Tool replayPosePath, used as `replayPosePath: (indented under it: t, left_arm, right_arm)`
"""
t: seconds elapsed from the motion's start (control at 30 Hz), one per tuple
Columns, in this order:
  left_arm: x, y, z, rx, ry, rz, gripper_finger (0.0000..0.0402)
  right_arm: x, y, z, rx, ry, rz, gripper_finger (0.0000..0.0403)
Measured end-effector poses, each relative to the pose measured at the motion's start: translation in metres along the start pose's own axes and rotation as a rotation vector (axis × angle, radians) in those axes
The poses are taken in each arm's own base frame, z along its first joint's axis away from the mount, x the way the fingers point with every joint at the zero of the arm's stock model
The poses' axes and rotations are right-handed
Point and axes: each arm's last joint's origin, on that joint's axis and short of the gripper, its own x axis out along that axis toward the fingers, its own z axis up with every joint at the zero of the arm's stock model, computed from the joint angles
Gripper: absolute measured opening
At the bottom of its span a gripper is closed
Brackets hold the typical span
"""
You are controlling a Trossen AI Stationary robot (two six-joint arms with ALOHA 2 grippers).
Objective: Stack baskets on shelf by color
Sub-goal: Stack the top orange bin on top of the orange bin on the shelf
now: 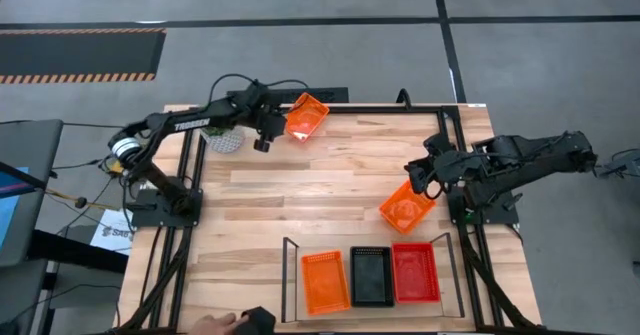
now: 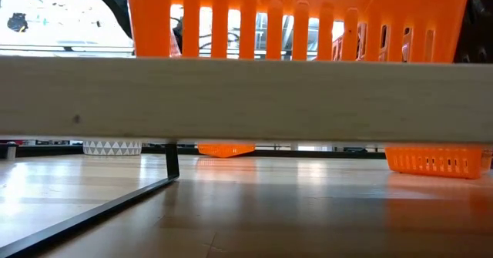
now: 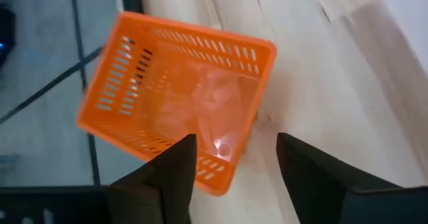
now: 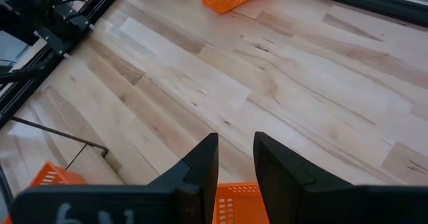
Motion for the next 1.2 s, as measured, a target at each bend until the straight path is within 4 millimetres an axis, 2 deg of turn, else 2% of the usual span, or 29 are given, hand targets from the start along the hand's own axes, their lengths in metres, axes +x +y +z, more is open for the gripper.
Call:
replayPosePath:
  t: [0.23,0.57,0.67,0.73,0.93,1.2]
  left_arm:
    - [0.025,-0.005,-0.004,0.113,0.09,-0.094,0.0204]
    - [0.05,-0.007,-0.017,0.109,0.176,-0.083,0.02]
    - [0.051,-0.009,-0.018,0.114,0.211,-0.092,0.0176]
    - [0.051,-0.008,-0.017,0.116,0.21,-0.081,0.0146]
    - [0.051,-0.008,-0.017,0.076,0.221,-0.072,0.002]
    - [0.045,-0.007,-0.017,-0.033,0.336,-0.005,0.0001]
  right_arm:
    - [0.0,0.0,0.0,-0.001,0.001,0.001,0.0118]
    - [0.0,0.0,0.0,0.0,0.003,0.002,0.0118]
    - [0.0,0.0,0.0,0.0,0.003,0.002,0.0118]
    - [0.0,0.0,0.0,-0.001,0.003,0.001,0.0118]
    - [0.0,0.0,0.0,-0.001,0.003,0.001,0.0118]
    - [0.0,0.0,0.0,-0.006,0.003,0.001,0.0118]
